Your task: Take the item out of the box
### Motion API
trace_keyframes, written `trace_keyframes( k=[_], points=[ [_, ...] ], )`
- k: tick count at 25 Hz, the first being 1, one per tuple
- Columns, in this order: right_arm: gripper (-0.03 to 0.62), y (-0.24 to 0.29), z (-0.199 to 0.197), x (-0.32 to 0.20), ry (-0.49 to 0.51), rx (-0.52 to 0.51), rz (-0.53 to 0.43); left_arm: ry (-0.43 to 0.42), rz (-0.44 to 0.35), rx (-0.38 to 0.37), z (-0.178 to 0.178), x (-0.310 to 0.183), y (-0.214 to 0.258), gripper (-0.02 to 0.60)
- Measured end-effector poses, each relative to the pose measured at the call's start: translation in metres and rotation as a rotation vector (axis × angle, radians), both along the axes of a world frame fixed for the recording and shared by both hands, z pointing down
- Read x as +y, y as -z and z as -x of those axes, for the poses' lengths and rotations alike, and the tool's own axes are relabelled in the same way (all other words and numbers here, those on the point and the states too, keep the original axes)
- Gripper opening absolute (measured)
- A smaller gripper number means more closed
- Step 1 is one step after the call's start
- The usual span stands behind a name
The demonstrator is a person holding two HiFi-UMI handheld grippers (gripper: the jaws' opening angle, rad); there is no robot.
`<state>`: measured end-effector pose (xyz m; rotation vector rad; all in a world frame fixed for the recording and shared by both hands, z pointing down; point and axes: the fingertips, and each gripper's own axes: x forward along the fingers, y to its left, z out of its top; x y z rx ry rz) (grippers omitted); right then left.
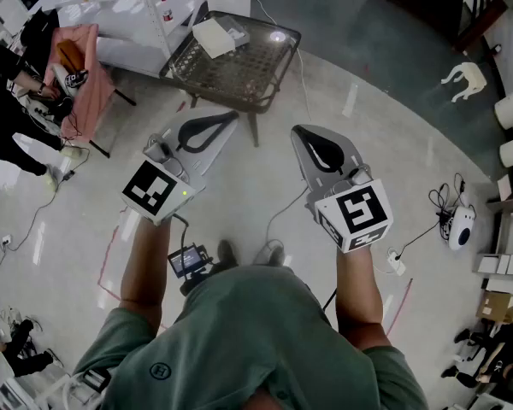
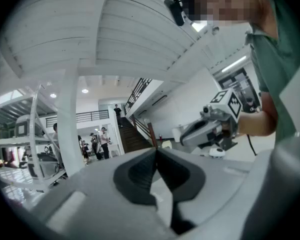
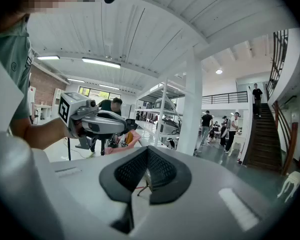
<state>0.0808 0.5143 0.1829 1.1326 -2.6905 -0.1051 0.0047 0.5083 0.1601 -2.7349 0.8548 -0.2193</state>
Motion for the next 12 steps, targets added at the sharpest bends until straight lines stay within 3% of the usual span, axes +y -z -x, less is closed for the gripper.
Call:
trace_keyframes(
  k=[12],
  points=[
    [0.003, -0.006, 0.037, -0.018, -0.013, 0.004, 0.011, -0.019, 0.018, 0.013, 0.036, -0.019, -0.007, 0.003]
  ],
)
